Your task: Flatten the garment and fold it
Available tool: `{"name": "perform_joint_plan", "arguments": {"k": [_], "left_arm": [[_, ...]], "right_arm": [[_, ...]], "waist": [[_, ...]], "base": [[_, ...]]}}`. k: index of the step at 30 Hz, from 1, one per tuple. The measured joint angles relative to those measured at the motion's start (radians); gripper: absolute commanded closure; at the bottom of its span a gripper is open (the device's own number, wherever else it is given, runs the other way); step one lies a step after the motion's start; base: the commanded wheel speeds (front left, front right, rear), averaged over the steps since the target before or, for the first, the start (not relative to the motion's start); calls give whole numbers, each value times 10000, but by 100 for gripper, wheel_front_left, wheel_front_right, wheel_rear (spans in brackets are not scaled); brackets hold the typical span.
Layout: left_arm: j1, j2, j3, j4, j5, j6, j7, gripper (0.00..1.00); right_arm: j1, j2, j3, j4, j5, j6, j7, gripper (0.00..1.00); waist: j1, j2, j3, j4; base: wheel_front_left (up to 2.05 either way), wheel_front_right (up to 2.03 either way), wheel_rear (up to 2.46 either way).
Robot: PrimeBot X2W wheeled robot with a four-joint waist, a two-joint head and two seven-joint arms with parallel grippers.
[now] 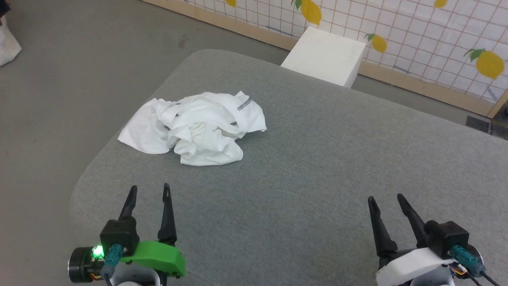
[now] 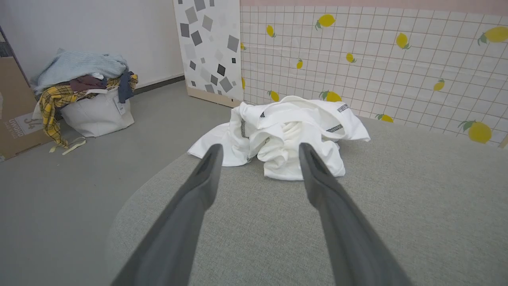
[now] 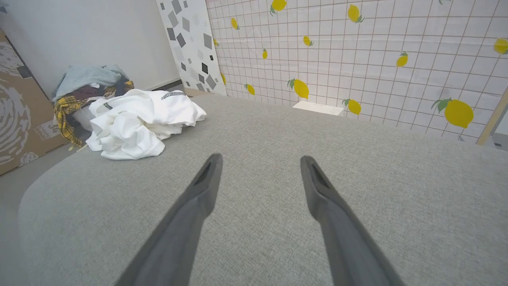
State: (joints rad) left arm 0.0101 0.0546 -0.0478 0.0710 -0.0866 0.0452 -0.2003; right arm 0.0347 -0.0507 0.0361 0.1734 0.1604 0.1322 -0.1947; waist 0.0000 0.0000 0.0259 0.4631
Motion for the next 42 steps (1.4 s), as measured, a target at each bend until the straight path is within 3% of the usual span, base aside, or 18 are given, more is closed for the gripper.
{"name": "perform_joint_plan", "arguments": {"k": [8, 16, 21, 28, 36, 41, 42], "left_arm": [[-355, 19, 19, 376, -130, -291, -159, 0], [-2916, 468, 573, 1941, -1118, -1003, -31, 0], [-5139, 1122, 771, 3657, -2253, -1465, 1569, 0], [-7340, 1695, 943, 5831, -3680, -1664, 3687, 0], [-7963, 1776, 150, 7359, -3979, -1689, 5603, 0], [-8321, 2107, -23, 7818, -4282, -1720, 6543, 0], [-8344, 2192, -27, 7810, -4320, -1720, 6521, 51]], "right_arm": [[-18, 2, 38, 50, 96, 0, -81, 0], [-238, 8, -21, -36, 4, 0, -42, 0], [-422, 8, -309, -481, -430, 0, 242, 0], [-786, 10, -527, -1248, -999, 0, 646, 0], [-805, 10, -435, -1854, -1348, 0, 1041, 0], [-800, 12, -345, -1902, -1344, 0, 1070, 0], [-802, 12, -332, -1904, -1335, 0, 1066, 0]], "waist": [[0, 0, 200, 164], [0, 0, 674, -258], [0, 0, 1330, -534], [1, 0, 2547, -951], [1, 0, 3822, -1451], [1, 0, 4349, -1732], [1, 1, 4401, -1794]], "base": [[0, 0, 0], [0, 0, 0], [0, 0, 0], [0, 0, 0], [0, 0, 0], [0, 0, 0], [0, 0, 0]]}}
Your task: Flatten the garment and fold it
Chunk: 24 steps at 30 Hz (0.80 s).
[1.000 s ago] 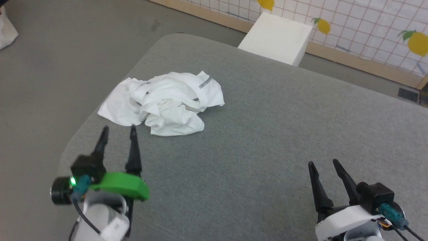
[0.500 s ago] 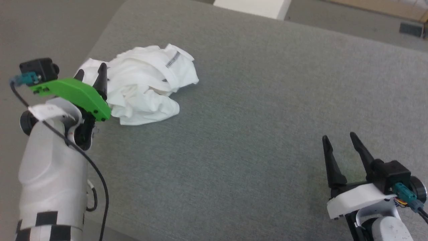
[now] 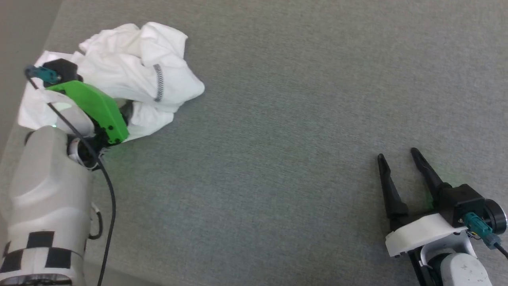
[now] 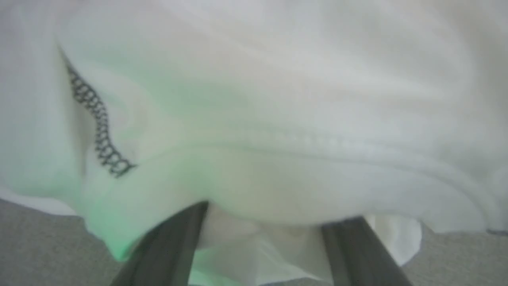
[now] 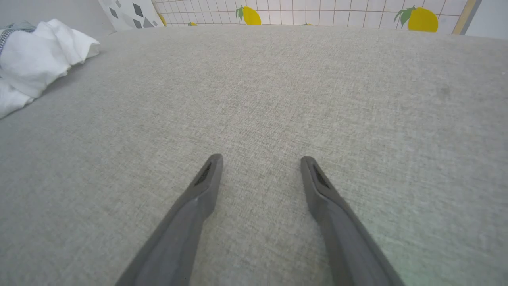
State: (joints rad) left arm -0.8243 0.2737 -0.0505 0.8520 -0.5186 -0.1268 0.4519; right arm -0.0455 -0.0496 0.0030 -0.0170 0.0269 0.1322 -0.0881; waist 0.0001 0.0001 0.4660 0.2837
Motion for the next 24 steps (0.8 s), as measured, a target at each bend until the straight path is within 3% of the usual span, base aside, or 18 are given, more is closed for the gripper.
{"name": "perform_joint_plan", "arguments": {"k": [1, 7, 13, 17, 24], "left_arm": [[3, 48, 10, 12, 0, 0, -184, 100], [92, 75, 207, 61, 40, 242, -2140, 100], [-834, 316, 332, -938, 244, 247, -3864, 100], [-2211, 412, 293, -1864, 182, 169, -4276, 100], [-3771, 107, -134, -2872, -148, 117, -3795, 100]], "right_arm": [[0, 0, 6, 6, 6, 0, -6, 0], [8, -2, 104, 320, 136, 0, -146, 0], [20, 2, 295, 982, 617, 0, -466, 0], [110, 2, 514, 1522, 965, 0, -731, 0], [312, 2, 497, 2173, 1352, 0, -1152, 0]], "waist": [[0, 0, 22, -43], [1, -1, -231, -94], [0, -1, -979, -4], [0, -1, -1604, -55], [-1, -1, -2486, -686]], "base": [[0, 0, 0], [0, 0, 0], [0, 0, 0], [0, 0, 0], [0, 0, 0]]}}
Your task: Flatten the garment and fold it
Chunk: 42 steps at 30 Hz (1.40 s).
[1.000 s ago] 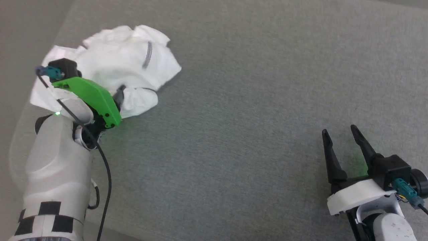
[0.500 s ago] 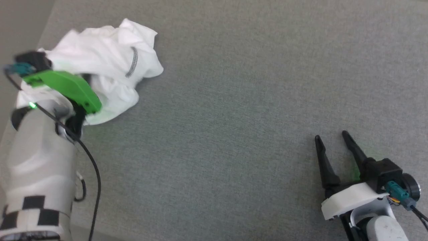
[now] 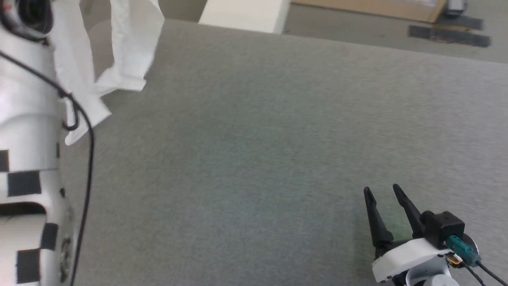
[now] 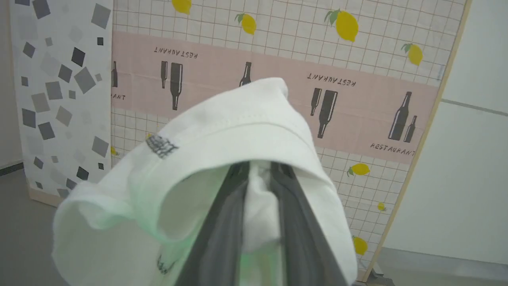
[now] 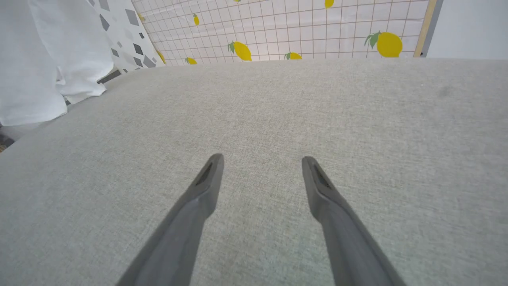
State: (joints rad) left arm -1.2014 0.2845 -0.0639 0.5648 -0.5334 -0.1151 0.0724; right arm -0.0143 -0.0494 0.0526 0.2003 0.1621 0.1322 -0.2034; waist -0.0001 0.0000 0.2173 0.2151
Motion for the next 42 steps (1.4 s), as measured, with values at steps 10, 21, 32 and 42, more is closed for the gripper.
{"name": "perform_joint_plan", "arguments": {"k": [10, 21, 32, 42], "left_arm": [[592, -1613, -865, -658, -1026, -81, 282, 100], [5542, -2288, -4405, 186, -1534, -86, 1442, 100], [6987, -2385, -5561, 656, -2002, 33, 3053, 0], [7247, -2015, -3129, -2391, -3939, 508, 2044, 0]], "right_arm": [[237, -8, -537, 514, 272, 0, -336, 0], [371, -13, -554, 604, 272, 0, -407, 0], [373, -13, -453, 673, 483, 0, -439, 0], [556, -10, -508, 832, 516, 0, -512, 0]], "waist": [[0, 1, -684, -1643], [0, 1, -1072, -2772], [0, 0, -1023, -2706], [0, 0, -1515, -2184]], "base": [[0, 0, 0], [0, 0, 0], [0, 0, 0], [0, 0, 0]]}}
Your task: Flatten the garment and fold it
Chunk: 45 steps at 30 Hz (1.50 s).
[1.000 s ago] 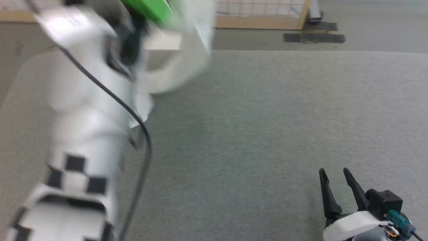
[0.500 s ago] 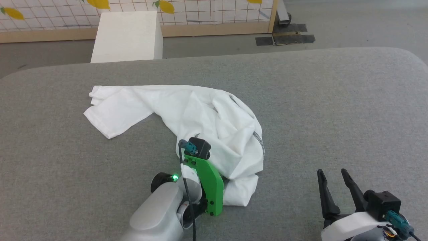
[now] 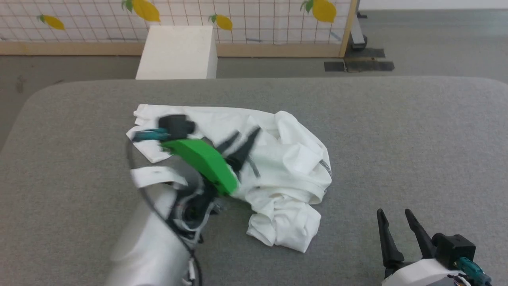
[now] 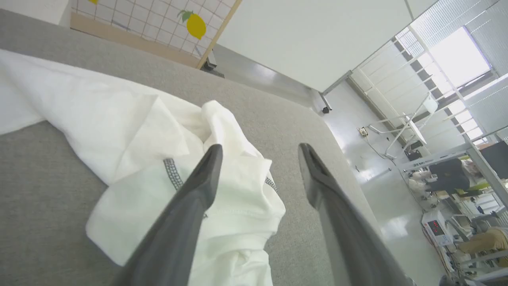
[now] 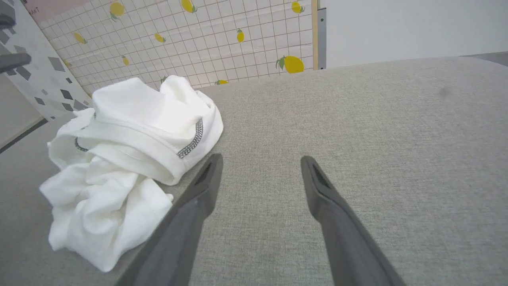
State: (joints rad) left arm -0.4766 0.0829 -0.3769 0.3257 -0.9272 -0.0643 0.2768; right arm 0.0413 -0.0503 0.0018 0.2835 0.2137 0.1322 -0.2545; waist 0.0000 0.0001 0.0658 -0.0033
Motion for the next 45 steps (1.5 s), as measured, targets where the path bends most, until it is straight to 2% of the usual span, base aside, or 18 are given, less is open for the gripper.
{"name": "perform_joint_plan", "arguments": {"k": [2, 5, 6, 9, 12, 15, 19, 25, 31, 37, 43, 44, 45], "left_arm": [[151, 290, 625, -775, 23, 297, -777, 0], [434, 1028, 1174, -1383, 966, 688, -2134, 0], [1104, 1710, 1421, -1434, 2127, 963, -3607, 0], [2016, 2073, 1411, -1149, 3078, 1244, -4813, 0], [2812, 2203, 1338, -1005, 3960, 1486, -5225, 0], [3346, 2086, 1406, -1135, 4483, 1611, -5298, 0], [3702, 1549, 1776, -1624, 4794, 1595, -5317, 0], [3754, 1158, 2357, -2368, 5469, 1231, -5340, 0], [3425, 673, 2635, -2623, 5981, 665, -5340, 0], [2863, 153, 2763, -2464, 6215, 188, -5340, 0], [2798, -58, 3018, -2253, 6452, -128, -5340, 0], [2798, -98, 3062, -2211, 6456, -157, -5340, 0], [2800, -130, 3103, -2174, 6456, -188, -5340, 0]], "right_arm": [[31, -2, -33, -4, 0, 0, -12, 0], [37, -2, -73, -4, 10, 0, -12, 0], [38, -2, -86, -4, 58, 0, -10, 0], [41, 0, -90, -17, 65, 0, 56, 0], [42, 0, -119, -12, 242, 0, 359, 0], [9, 4, -182, 36, 349, 0, 884, 0], [-581, -2, -579, 92, 286, 0, 1783, 0], [-3340, -4, -757, 523, -502, 0, 4345, 0], [-6255, 8, -234, 1952, -2065, 2, 6987, 0], [-7232, -215, 128, 3450, -3062, 0, 7998, 0], [-7483, -257, 537, 4286, -2940, -6, 8086, 0], [-7598, -286, 593, 4357, -2863, -6, 8084, 2], [-7674, -316, 639, 4397, -2801, -6, 8059, 61]], "waist": [[0, 0, -154, 113], [0, 0, -376, 260], [0, 0, -591, 375], [0, 0, -784, 442], [0, 0, -874, 486], [0, 0, -793, 505], [0, 0, -555, 578], [0, 0, 35, 694], [0, 0, 909, 913], [1, 0, 1731, 1378], [1, 0, 2309, 1885], [1, 0, 2384, 1943], [2, 0, 2433, 1982]], "base": [[0, 0, 0], [0, 0, 0], [0, 0, 0], [0, 0, 0], [0, 0, 0], [0, 0, 0], [0, 0, 0], [0, 0, 0], [0, 0, 0], [0, 0, 0], [0, 0, 0], [0, 0, 0], [0, 0, 0]]}}
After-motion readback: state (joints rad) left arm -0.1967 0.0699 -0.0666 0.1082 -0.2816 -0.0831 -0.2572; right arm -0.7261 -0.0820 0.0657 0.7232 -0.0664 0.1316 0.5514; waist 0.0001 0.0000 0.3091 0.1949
